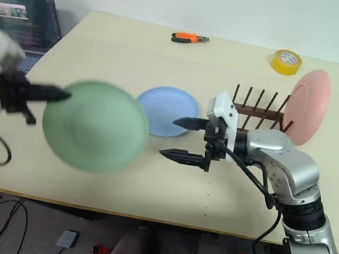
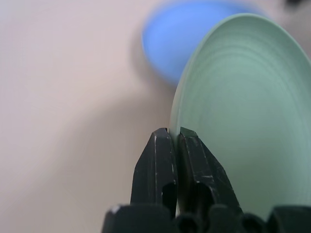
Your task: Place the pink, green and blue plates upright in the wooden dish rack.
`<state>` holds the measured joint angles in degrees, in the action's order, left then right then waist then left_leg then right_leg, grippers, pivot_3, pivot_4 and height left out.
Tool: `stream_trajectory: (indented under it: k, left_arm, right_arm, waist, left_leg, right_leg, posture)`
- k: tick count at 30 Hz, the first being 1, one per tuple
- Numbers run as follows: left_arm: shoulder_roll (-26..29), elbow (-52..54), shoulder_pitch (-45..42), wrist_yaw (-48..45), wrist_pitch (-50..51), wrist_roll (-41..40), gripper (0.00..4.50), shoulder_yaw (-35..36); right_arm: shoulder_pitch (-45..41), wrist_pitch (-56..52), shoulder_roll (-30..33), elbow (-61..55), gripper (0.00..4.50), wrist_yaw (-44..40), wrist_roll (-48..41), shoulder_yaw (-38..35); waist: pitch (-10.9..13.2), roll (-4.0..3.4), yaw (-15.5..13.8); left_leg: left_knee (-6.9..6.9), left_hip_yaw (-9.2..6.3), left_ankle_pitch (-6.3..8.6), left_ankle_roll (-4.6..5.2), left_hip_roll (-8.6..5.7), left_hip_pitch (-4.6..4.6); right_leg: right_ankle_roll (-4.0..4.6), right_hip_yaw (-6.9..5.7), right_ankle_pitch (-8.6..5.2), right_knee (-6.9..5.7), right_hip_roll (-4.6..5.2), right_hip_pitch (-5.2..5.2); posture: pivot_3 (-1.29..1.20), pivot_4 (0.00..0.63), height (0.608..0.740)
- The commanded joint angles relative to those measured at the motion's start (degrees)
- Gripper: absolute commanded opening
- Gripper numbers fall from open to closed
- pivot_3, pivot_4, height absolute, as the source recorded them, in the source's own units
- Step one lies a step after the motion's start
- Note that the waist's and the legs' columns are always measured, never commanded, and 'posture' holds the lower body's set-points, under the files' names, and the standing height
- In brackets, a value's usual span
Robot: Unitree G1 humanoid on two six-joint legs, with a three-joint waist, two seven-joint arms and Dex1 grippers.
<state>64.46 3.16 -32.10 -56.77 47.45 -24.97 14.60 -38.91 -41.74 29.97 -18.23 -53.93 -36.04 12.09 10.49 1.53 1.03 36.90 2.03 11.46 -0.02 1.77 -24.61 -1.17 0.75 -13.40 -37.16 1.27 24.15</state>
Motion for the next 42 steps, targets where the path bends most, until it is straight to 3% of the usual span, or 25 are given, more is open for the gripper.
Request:
stream_trajectory:
  k: [1,8,13,23,35,38,42]
  left_arm:
    - [-2.95,-4.82,-8.96,4.26,-1.66,3.21,0.01,-4.73]
    - [-17.24,-15.16,-24.68,17.28,-0.2,10.88,0.01,-13.37]
    - [-25.21,-17.82,-29.04,23.32,1.19,12.46,0.01,-13.61]
    - [-25.86,-11.55,-30.81,26.19,7.92,12.22,0.01,-12.51]
    - [-25.51,-3.56,-28.2,26.48,16.01,10.03,0.01,-11.27]
    - [-25.16,-3.23,-28.03,26.63,16.45,10.05,0.0,-11.3]
    - [-25.1,-3.09,-27.83,26.69,16.63,9.97,0.0,-11.37]
  right_arm:
    - [-3.35,5.32,-1.5,-1.49,4.5,0.19,4.52,1.62]
    - [-8.77,21.54,-7.73,8.15,4.5,8.68,25.54,10.5]
    - [-9.72,30.91,-10.94,15.8,4.5,14.5,39.33,16.77]
    - [-10.05,41.98,-13.22,29.86,4.5,20.16,55.7,22.8]
    - [-11.11,44.87,-17.4,37.03,4.5,23.54,61.0,21.06]
    - [-11.32,44.7,-18.03,37.47,3.85,23.96,61.28,20.56]
    - [-11.68,44.78,-18.41,38.05,2.4,24.12,61.73,20.02]
  waist:
    - [0.0,0.0,0.0]
    - [-0.02,0.09,-0.03]
    - [-0.02,0.1,0.16]
    - [-0.02,0.11,0.84]
    - [-0.02,0.12,0.82]
    - [-0.01,0.12,0.82]
    - [-0.01,0.12,0.82]
  left_leg:
    - [-0.01,0.05,0.0,0.0,-0.01,0.0]
    - [0.09,0.07,-0.01,-0.01,-0.08,-0.05]
    - [0.08,0.12,-0.02,-0.02,-0.08,-0.11]
    - [0.06,0.05,-0.04,-0.06,-0.08,-0.14]
    - [0.09,-0.01,-0.19,-0.3,-0.07,-0.06]
    - [0.08,-0.04,-0.24,-0.38,-0.07,0.01]
    - [0.08,-0.06,-0.28,-0.43,-0.08,0.1]
  right_leg:
    - [-0.06,0.04,0.03,0.03,-0.01,0.0]
    - [-0.49,0.07,0.27,0.01,-0.13,0.0]
    - [-0.51,0.13,0.29,0.02,-0.14,0.08]
    - [-0.27,0.11,0.39,-0.13,-0.17,0.18]
    - [-0.37,0.15,0.3,-0.45,-0.12,0.18]
    - [-0.38,0.13,0.22,-0.6,-0.12,0.18]
    - [-0.37,0.14,0.21,-0.73,-0.14,0.18]
  posture:
    - [0.0,0.15,0.74]
    - [0.0,0.15,0.74]
    - [0.0,0.15,0.74]
    - [0.0,0.15,0.74]
    - [0.0,0.15,0.74]
    - [0.0,0.15,0.74]
    - [0.0,0.15,0.74]
